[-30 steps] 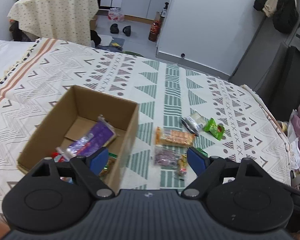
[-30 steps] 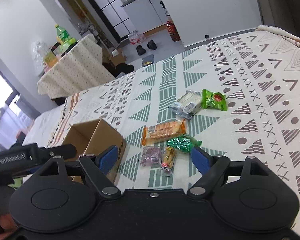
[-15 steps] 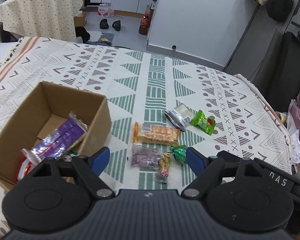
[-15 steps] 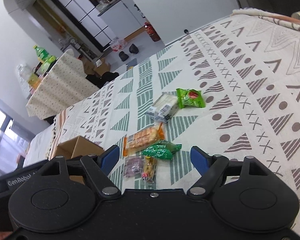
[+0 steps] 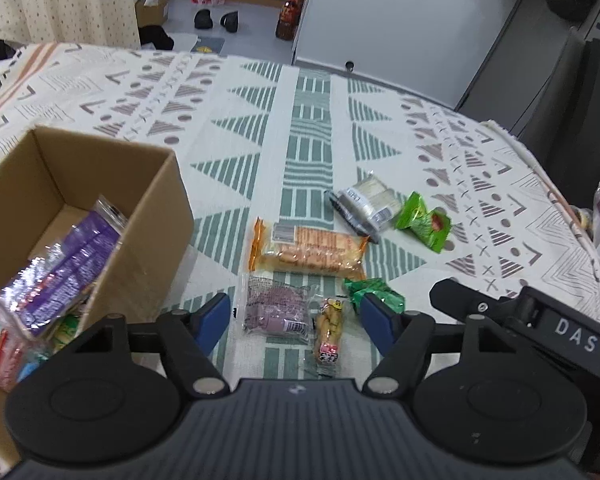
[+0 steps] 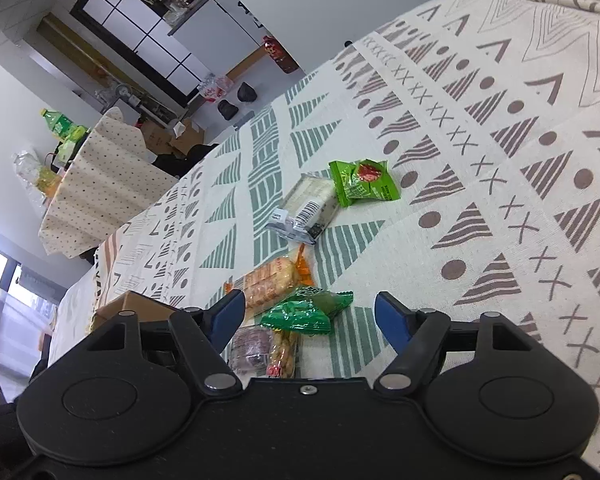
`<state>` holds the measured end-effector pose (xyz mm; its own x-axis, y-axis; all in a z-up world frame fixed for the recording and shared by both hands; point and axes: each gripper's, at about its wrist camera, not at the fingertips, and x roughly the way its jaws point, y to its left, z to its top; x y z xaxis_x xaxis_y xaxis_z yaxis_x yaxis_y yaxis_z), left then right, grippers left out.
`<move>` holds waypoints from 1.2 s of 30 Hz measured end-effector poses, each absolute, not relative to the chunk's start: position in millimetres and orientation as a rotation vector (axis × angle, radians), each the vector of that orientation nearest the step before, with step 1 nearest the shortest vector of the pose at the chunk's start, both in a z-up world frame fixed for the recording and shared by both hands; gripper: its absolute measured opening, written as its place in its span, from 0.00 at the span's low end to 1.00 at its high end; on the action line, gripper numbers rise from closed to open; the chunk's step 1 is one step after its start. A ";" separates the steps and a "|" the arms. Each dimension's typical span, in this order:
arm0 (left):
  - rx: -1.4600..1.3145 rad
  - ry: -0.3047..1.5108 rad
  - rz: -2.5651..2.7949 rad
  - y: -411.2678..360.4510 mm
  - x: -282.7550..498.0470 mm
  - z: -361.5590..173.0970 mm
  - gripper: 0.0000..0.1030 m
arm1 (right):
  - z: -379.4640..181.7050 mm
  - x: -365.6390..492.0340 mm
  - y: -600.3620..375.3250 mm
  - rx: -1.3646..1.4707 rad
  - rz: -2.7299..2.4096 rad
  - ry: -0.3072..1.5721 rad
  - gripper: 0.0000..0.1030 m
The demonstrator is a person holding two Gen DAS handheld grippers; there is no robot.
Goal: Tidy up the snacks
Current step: 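Move both grippers back to the snack pile, then grasp a purple round packet with the left gripper while the right grasps a green plum packet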
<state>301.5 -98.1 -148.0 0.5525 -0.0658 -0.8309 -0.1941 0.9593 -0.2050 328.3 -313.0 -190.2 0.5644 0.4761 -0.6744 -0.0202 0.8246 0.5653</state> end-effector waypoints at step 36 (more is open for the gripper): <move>-0.320 1.106 0.068 -98.2 319.7 -198.5 0.35 | -227.0 348.7 -283.1 0.459 0.306 1.047 0.31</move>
<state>319.7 -98.2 -198.5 0.4514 -0.1038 -0.8862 -0.2122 0.9522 -0.2196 348.7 -283.1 -227.0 0.4716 0.4528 -0.7567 -0.0263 0.8649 0.5012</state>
